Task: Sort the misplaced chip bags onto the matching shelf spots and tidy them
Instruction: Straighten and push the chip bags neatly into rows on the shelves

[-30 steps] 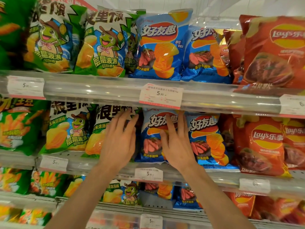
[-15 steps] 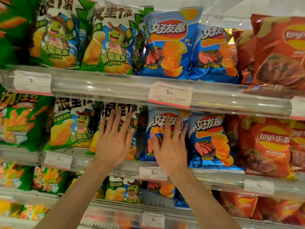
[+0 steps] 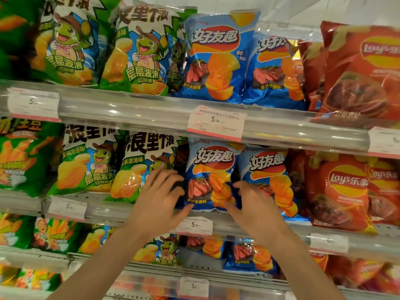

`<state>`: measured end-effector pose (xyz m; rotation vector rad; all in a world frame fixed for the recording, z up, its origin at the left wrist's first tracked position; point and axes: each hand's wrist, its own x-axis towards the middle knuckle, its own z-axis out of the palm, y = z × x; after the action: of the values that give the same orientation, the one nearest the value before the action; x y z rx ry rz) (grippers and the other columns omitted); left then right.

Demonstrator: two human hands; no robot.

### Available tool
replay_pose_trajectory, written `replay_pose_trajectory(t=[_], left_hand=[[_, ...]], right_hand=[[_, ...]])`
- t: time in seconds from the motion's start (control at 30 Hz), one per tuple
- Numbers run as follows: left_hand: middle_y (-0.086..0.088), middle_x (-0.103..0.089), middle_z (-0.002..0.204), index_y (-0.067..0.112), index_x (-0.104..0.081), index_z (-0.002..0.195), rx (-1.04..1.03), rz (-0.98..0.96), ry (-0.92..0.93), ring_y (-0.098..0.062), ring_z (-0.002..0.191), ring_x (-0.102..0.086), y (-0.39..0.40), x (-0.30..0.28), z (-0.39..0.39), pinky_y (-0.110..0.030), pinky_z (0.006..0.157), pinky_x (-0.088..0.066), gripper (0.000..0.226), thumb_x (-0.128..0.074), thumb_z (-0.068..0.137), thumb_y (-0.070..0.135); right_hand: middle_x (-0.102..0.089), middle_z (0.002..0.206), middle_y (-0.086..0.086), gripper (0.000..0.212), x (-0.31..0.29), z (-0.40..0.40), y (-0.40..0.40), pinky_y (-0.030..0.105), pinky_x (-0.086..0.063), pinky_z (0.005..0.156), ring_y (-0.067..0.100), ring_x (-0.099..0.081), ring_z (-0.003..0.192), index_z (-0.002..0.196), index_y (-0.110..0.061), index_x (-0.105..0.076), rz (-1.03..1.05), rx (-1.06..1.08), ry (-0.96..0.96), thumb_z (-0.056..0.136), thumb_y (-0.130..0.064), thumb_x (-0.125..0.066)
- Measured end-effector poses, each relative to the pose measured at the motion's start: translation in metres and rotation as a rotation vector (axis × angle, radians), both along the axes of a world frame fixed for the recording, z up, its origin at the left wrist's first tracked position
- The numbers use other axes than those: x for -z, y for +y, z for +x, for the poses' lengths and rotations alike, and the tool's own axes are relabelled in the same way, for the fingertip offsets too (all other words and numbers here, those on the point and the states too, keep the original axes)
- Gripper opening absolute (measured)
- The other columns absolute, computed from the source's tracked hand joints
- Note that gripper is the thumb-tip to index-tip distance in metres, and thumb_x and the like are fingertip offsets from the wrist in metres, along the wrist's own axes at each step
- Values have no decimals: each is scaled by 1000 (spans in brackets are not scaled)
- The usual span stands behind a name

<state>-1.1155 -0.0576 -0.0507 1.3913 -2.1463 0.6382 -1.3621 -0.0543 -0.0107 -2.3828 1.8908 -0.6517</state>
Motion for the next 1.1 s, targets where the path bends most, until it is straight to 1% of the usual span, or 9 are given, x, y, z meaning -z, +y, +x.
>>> replay_pose_trajectory(t=[0.07,0.17,0.33,0.5,0.57,0.7,0.83,0.93,1.1], left_hand=[[0,-68,113,20,-78,85,-11,23,-2,-24,118,-56,-3,-1,2,-50,117,-29,41,-63,82,58],[2,-69,110,22,-80,81,-26,35,-11,-24,116,-58,-5,-3,2,-50,116,-27,38,-60,82,54],[3,-71,103,21,-79,76,9,-13,22,-22,111,-60,-9,-3,4,-47,117,-23,8,-86,73,23],[2,-69,103,19,-75,78,33,-62,65,-20,109,-59,-6,-1,5,-48,118,-26,12,-67,86,24],[-2,-67,109,16,-72,87,49,-73,133,-24,110,-58,-2,-4,-5,-49,113,-33,23,-55,89,31],[-8,-60,126,13,-67,109,83,-70,225,-33,117,-54,5,-14,-39,-49,101,-42,26,-56,92,29],[-9,-51,142,13,-61,127,170,-29,273,-31,126,-51,4,-19,-81,-46,101,-45,35,-53,95,25],[-7,-45,146,16,-55,135,232,67,396,-27,128,-50,7,-23,-122,-42,95,-52,40,-49,97,25],[-5,-16,161,27,-26,155,226,436,613,-29,144,-33,-7,-30,-178,-45,118,-33,58,-49,102,27]], right_hand=[[-68,120,2,55,2,-3,-1,40,-56,86,22,-65,111,139,-20,-50,72,6,41,93,-47,-65],[-72,116,2,38,5,-5,-7,43,-57,84,24,-68,107,127,-21,-56,31,43,21,95,-38,-65],[-74,109,-3,28,4,-10,-11,42,-56,85,21,-68,104,122,-23,-61,58,36,-61,96,-30,-66],[-74,100,-3,25,6,-8,-6,43,-58,80,22,-70,98,118,-22,-63,46,10,-87,96,-32,-65],[-74,101,-3,28,6,-9,-3,42,-57,80,22,-70,97,121,-22,-63,17,-6,-73,96,-35,-63],[-72,111,-1,30,5,-24,8,40,-57,78,22,-68,99,125,-18,-64,-176,-1,-203,97,-29,-63],[-57,133,10,41,7,-55,0,44,-47,100,30,-52,119,134,-11,-57,-411,49,-172,95,-25,-62],[-46,148,17,56,8,-75,-13,47,-37,111,35,-42,134,147,-8,-43,-343,112,-217,96,-22,-62],[-38,150,22,66,-3,-94,-25,44,-30,113,39,-36,140,156,-10,-25,-48,153,-428,99,-16,-57]])
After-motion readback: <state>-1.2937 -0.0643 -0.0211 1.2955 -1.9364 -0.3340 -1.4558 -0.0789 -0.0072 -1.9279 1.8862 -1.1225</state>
